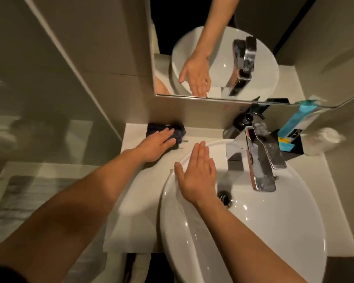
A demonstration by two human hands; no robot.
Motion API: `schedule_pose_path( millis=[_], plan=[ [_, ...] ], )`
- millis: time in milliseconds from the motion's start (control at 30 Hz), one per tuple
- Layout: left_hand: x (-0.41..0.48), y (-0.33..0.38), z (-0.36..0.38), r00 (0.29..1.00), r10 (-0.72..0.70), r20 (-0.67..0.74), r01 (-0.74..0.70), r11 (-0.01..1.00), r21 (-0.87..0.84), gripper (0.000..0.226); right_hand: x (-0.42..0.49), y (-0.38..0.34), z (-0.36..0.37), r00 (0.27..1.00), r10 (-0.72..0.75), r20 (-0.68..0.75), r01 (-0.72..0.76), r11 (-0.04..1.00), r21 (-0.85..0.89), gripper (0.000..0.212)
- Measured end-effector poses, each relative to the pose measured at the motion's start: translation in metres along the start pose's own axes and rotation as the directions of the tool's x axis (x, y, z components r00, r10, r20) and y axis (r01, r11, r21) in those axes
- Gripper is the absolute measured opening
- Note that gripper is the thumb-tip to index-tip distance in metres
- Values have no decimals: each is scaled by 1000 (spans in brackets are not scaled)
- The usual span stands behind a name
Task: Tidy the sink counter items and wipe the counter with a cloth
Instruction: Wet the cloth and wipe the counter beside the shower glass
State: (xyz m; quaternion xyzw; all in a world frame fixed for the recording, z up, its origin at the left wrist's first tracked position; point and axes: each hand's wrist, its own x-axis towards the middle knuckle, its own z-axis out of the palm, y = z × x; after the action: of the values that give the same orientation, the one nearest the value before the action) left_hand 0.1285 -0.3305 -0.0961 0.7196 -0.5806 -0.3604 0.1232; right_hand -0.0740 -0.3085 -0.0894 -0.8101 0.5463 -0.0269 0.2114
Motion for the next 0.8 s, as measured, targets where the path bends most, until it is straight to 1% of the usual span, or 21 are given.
schedule_pose_path(
  millis=[33,100,167,300,800],
  plan=[
    [6,-7,15,999,49,24,-51,994,101,54,0,0,1,1000,3,-3,-3,1000,0,84],
    [10,-19,34,992,119,-34,-112,979,170,52,1,0,3,1000,13,-4,-13,1000,-1,85],
    [9,-25,36,987,144,-76,-130,977,169,53,1,-1,5,1000,13,-12,-13,1000,-7,84],
    [0,-29,33,984,165,-61,-156,978,135,53,0,-3,5,1000,13,-23,-14,998,-54,83],
    [-71,-38,63,993,87,-84,-81,995,63,53,-2,-5,-2,999,8,31,-6,998,-67,83]
  ],
)
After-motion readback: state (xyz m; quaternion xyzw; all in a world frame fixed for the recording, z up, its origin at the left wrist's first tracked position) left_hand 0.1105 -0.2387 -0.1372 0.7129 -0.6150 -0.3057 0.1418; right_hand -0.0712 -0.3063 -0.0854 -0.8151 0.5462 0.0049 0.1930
